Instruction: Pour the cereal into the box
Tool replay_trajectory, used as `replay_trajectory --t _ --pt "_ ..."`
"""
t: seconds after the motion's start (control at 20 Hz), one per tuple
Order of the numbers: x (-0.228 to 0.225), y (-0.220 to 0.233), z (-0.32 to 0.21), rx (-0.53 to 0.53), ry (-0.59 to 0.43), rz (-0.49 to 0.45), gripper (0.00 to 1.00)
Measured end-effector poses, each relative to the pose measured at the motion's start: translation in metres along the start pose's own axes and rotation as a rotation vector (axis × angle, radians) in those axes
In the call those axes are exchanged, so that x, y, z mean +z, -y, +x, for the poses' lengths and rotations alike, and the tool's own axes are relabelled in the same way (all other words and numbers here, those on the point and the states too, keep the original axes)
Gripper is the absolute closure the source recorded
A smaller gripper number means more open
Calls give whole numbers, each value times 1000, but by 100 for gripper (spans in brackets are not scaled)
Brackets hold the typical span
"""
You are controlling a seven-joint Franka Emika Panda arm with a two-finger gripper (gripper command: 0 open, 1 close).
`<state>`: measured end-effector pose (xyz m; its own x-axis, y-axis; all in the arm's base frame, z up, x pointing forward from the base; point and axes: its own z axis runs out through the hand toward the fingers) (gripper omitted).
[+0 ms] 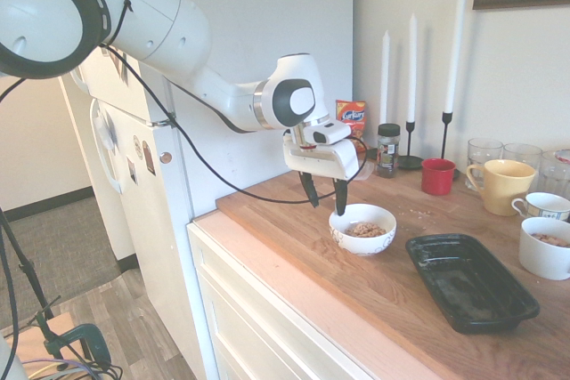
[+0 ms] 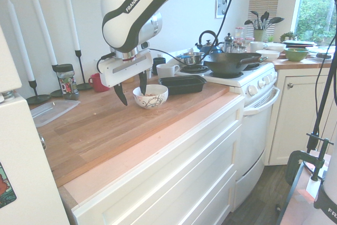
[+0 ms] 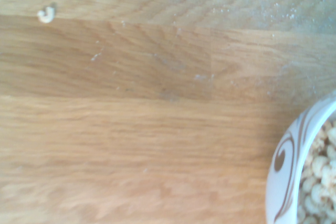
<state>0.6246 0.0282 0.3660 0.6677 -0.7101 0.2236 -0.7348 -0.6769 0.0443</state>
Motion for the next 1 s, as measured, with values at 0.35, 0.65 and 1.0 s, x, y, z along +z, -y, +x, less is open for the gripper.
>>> replay_trajectory --t 0.35,0.65,1.0 --pt "13 7 11 28 -26 -2 0" --pt "39 16 3 11 -113 -81 100" --pt "46 33 -10 -11 -147 -95 100"
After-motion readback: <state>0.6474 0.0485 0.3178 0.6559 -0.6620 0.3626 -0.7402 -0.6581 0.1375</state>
